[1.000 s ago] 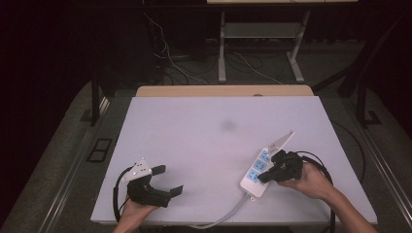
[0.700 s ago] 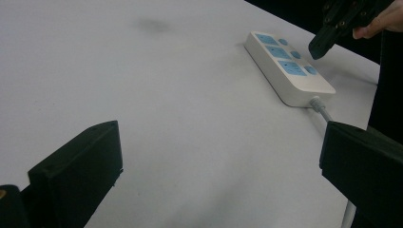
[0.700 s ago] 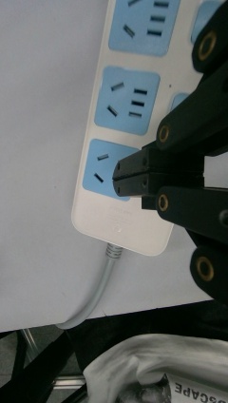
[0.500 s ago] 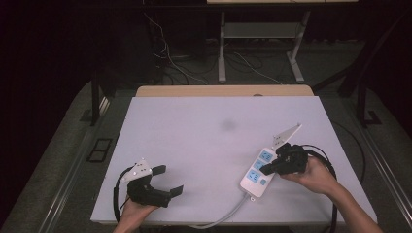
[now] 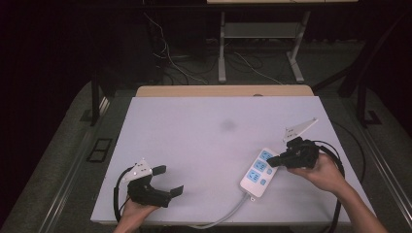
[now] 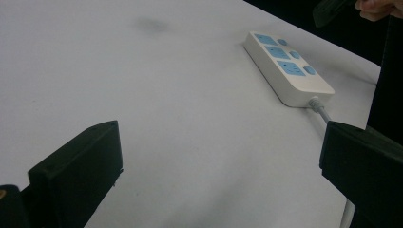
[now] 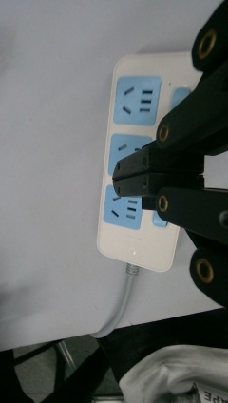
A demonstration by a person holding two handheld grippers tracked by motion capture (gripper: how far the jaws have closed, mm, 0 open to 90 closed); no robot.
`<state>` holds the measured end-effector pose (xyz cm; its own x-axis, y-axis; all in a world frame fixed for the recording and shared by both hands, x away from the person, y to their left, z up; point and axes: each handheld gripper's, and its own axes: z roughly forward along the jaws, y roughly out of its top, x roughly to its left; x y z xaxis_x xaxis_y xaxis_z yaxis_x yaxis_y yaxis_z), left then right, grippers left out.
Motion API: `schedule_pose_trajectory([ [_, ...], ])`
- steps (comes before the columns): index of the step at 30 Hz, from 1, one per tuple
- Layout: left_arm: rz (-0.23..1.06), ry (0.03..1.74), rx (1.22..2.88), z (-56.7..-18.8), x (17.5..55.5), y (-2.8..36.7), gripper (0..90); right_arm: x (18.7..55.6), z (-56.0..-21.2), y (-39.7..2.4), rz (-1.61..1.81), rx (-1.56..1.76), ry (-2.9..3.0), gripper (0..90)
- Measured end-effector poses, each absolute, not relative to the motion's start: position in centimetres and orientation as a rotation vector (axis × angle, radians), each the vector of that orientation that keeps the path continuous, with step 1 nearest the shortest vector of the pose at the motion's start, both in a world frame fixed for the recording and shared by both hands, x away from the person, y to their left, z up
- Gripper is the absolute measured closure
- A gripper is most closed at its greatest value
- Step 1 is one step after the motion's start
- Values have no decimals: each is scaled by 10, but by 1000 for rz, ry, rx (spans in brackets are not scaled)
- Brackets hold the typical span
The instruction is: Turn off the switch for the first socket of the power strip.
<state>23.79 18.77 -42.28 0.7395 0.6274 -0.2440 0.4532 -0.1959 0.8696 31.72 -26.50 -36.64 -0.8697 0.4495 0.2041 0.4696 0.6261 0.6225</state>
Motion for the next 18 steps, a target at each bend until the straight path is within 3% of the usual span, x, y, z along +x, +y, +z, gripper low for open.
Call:
schedule_pose_trajectory([
  [2, 197, 841, 1835, -423, 238, 188, 0, 317, -365, -270, -1114, -822, -2799, 884],
  [6, 197, 840, 1832, -422, 238, 188, 0, 314, -362, -279, -1179, -911, -2779, 756],
  [15, 195, 840, 1830, -422, 237, 188, 0, 298, -368, -298, -1329, -1172, -2733, 178],
  [18, 195, 840, 1830, -422, 237, 188, 0, 291, -370, -303, -1376, -1242, -2689, 88],
])
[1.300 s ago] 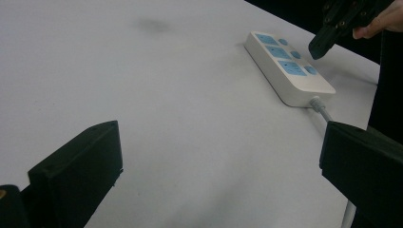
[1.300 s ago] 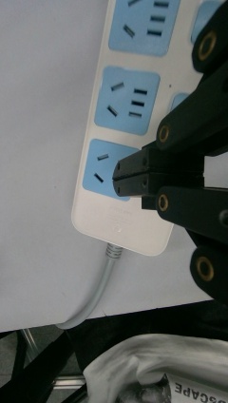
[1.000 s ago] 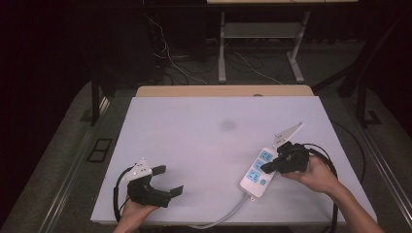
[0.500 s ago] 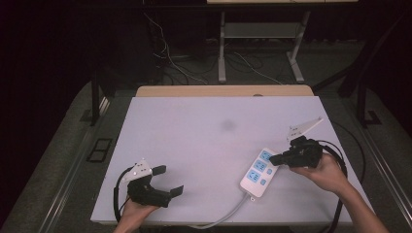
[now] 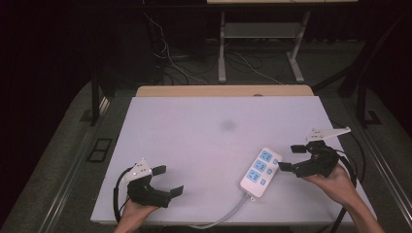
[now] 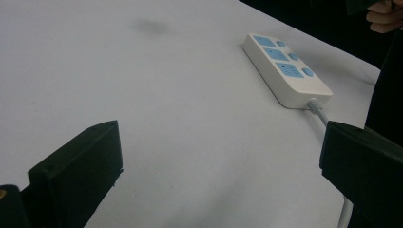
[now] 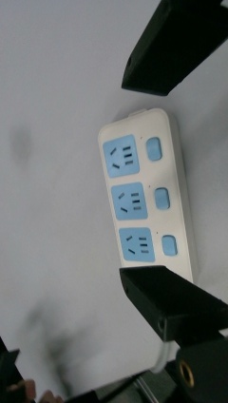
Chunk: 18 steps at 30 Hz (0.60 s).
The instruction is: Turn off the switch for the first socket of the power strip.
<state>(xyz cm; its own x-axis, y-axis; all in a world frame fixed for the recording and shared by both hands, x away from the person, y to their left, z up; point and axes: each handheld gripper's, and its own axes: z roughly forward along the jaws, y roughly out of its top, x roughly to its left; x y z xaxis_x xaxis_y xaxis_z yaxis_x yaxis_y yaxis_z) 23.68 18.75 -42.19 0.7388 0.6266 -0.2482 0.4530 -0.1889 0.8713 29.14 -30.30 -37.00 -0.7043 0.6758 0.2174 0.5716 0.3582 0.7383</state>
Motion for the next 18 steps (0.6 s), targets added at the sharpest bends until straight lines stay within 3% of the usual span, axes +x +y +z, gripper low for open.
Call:
schedule_pose_trajectory([
  [1, 195, 840, 1830, -422, 237, 188, 0, 289, -371, -304, 1262, 1175, 2461, 11],
  [2, 195, 840, 1830, -422, 237, 188, 0, 287, -372, -305, 1259, 1188, 2454, 3],
  [18, 197, 839, 1834, -422, 236, 188, 0, 257, -410, -320, 1461, 1300, 2324, 3],
])
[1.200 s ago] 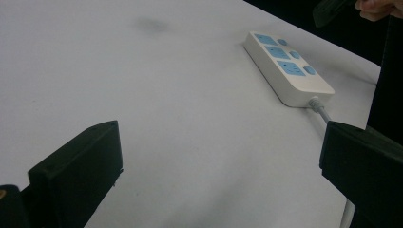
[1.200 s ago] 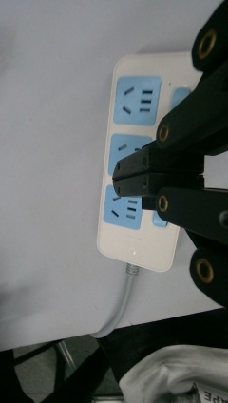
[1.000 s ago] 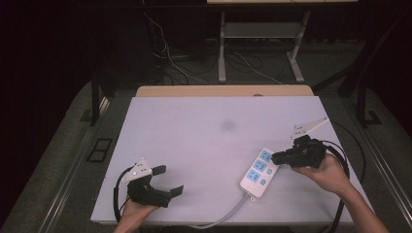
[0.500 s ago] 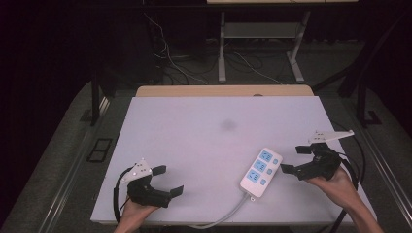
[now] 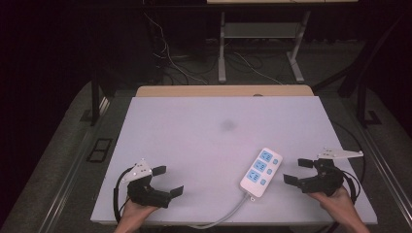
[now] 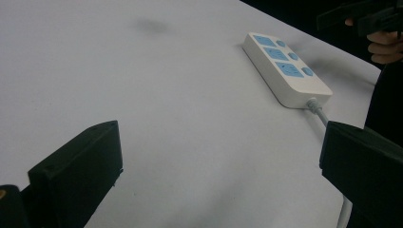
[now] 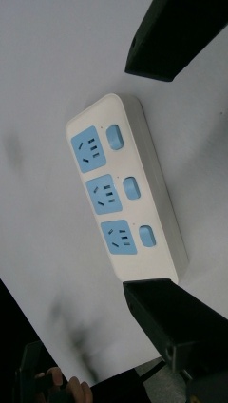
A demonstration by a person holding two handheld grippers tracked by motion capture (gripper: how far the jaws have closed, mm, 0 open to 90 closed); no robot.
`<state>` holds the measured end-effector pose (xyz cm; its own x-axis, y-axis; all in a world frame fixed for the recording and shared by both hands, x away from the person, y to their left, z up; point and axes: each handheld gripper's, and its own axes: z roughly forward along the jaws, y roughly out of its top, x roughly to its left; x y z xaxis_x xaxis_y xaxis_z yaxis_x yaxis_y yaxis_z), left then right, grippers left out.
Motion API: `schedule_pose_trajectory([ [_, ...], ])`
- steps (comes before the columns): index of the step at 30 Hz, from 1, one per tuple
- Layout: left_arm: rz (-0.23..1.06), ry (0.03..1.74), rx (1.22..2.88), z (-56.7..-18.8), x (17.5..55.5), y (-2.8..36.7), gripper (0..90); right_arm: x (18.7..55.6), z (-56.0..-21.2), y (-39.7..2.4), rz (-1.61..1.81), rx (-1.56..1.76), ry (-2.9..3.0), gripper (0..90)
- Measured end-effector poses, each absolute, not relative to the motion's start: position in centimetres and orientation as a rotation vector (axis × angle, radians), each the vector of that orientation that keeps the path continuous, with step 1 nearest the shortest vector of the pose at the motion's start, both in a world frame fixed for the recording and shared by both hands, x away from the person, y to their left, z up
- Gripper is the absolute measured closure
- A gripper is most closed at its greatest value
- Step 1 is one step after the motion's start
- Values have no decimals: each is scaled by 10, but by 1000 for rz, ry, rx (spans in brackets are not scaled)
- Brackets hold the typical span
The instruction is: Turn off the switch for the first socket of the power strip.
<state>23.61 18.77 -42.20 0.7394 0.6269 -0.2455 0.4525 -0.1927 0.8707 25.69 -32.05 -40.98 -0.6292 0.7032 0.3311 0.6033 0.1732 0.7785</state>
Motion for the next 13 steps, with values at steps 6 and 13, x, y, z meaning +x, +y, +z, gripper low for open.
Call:
schedule_pose_trajectory([
  [6, 195, 842, 1831, -422, 236, 188, 0, 250, -422, -315, 1473, 1300, 2321, 3],
  [13, 194, 841, 1834, -422, 236, 188, 0, 247, -430, -310, 1472, 1285, 2331, 3],
])
